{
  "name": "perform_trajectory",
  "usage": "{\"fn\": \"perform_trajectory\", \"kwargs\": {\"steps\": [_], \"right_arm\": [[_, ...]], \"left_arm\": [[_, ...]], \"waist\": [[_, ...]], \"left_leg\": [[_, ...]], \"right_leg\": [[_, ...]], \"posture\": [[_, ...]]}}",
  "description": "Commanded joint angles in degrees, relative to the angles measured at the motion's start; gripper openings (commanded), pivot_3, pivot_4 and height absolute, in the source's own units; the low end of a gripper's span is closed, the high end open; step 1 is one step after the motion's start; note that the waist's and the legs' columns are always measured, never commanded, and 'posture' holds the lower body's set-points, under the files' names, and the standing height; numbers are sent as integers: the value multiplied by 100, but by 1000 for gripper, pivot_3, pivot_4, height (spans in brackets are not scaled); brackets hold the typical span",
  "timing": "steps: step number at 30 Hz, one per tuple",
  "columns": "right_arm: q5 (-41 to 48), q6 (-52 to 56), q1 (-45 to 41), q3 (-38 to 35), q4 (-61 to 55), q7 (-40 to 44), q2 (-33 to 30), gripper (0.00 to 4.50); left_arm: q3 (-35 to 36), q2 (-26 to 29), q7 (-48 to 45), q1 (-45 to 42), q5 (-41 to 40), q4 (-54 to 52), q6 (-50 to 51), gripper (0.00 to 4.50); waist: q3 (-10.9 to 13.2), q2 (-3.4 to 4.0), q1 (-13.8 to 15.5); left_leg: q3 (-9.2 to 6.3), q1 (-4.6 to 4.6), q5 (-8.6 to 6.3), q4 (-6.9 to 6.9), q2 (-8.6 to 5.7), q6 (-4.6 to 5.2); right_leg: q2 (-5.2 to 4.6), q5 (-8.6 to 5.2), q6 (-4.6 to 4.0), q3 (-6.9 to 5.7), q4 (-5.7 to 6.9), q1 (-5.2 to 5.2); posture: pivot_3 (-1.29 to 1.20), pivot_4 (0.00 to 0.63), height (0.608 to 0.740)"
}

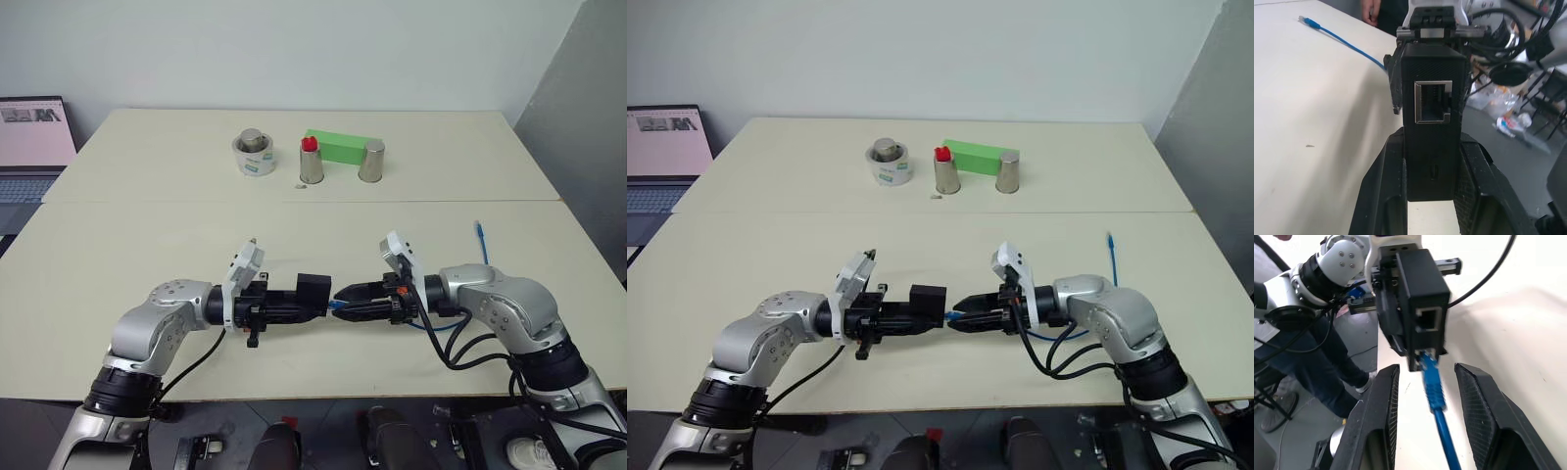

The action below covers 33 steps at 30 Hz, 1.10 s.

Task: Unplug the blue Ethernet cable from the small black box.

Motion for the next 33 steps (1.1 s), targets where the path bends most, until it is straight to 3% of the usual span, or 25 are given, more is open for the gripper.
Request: {"fn": "perform_trajectory", "kwargs": {"steps": [1,30,33], "right_arm": [[361,168,29,-337,-165,-100,123,1886],[452,286,31,-399,-68,-482,403,1886],[435,279,20,-386,-46,-487,418,1094]], "left_arm": [[285,-54,96,-61,-277,-21,144,797],[364,-281,436,-124,-406,-193,450,797],[325,-279,409,-130,-396,-232,447,797]], "waist": [[0,0,0],[0,0,0],[0,0,0]], "left_leg": [[-2,0,0,1,0,0],[-1,2,0,0,0,0],[-1,1,0,0,0,0]], "right_leg": [[0,0,0,-2,1,1],[0,0,0,-1,1,1],[0,0,0,-1,1,1]], "posture": [[0,150,740],[0,150,740],[0,150,740]]}}
